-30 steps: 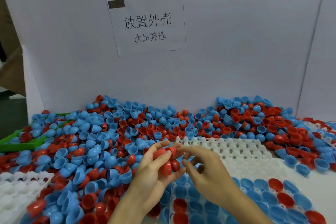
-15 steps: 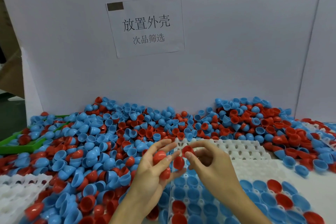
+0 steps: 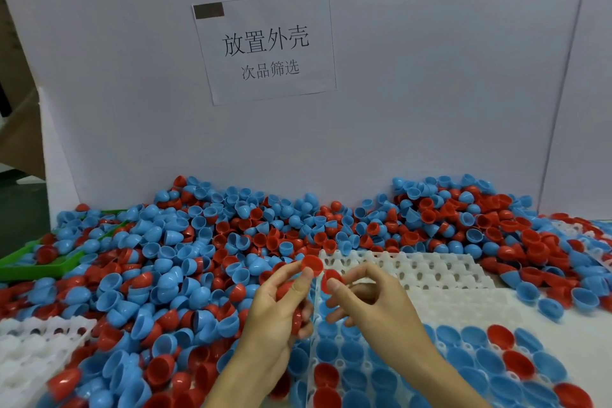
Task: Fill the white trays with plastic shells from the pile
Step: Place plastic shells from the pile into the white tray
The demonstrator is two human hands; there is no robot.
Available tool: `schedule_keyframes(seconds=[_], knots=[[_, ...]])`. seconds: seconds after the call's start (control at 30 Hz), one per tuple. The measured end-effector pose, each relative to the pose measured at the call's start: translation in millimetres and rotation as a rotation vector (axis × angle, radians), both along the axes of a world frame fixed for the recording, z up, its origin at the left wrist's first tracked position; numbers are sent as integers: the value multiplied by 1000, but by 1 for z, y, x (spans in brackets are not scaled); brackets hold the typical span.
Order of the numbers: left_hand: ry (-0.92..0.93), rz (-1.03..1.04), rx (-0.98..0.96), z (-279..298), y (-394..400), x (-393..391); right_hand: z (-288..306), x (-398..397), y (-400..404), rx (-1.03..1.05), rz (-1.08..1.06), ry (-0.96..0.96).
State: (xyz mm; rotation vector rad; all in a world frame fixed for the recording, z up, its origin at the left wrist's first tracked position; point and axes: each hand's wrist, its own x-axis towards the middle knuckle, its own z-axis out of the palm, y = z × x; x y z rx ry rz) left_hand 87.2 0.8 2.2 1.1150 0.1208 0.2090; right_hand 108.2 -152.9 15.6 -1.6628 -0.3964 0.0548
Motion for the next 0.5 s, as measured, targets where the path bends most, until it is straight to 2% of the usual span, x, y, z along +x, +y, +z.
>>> schedule_keyframes(seconds=[0.1, 0.33, 0.5], knots=[[-21, -32, -28, 0, 2, 0, -1, 0, 0, -114, 39, -80], [-44, -79, 26, 2, 1, -4, -8, 1, 0, -295, -191, -415], [-27, -71, 101, 2, 1, -5, -10, 1, -2, -334, -278, -467]])
